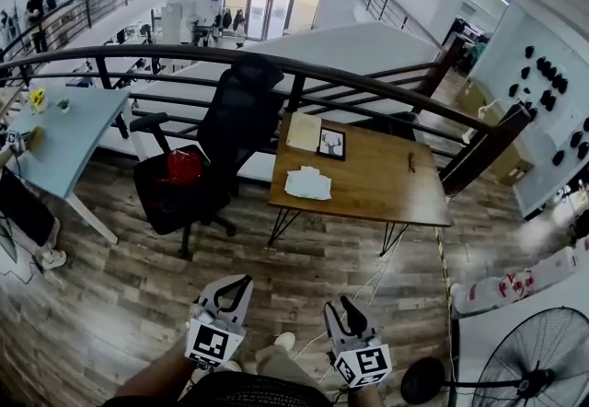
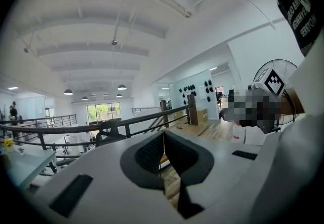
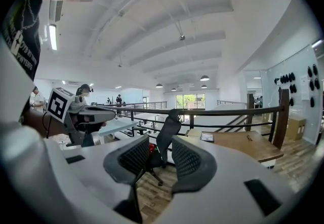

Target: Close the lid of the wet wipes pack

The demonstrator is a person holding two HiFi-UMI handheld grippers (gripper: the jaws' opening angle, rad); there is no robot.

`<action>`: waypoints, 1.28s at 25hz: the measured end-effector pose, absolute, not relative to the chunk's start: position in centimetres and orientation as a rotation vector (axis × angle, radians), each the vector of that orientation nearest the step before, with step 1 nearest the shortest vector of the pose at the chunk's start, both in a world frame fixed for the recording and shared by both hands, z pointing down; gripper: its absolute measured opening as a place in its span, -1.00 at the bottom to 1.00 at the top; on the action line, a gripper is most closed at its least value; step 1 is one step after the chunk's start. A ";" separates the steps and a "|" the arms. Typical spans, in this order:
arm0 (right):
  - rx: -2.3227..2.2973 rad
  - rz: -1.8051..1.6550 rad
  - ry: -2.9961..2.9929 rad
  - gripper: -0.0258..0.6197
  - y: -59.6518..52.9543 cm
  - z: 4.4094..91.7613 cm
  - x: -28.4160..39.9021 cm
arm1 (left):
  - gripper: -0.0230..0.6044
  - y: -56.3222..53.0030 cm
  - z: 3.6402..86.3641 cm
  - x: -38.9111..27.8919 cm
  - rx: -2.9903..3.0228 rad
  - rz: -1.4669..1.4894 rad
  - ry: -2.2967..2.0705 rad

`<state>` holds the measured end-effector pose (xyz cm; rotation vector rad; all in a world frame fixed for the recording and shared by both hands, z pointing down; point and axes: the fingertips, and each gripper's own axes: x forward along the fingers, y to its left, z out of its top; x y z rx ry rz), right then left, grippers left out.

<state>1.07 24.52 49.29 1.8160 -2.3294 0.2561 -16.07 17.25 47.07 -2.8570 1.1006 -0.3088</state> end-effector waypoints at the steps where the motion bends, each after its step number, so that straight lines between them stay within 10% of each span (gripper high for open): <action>1: 1.815 0.262 -2.330 -0.46 24.0 49.4 1.6 | -0.84 16.7 47.1 -15.6 -2.858 -0.313 1.103; 32: 1.754 0.153 -2.437 -0.49 13.7 46.2 16.5 | -0.84 7.9 44.3 -2.4 -2.794 -0.262 1.251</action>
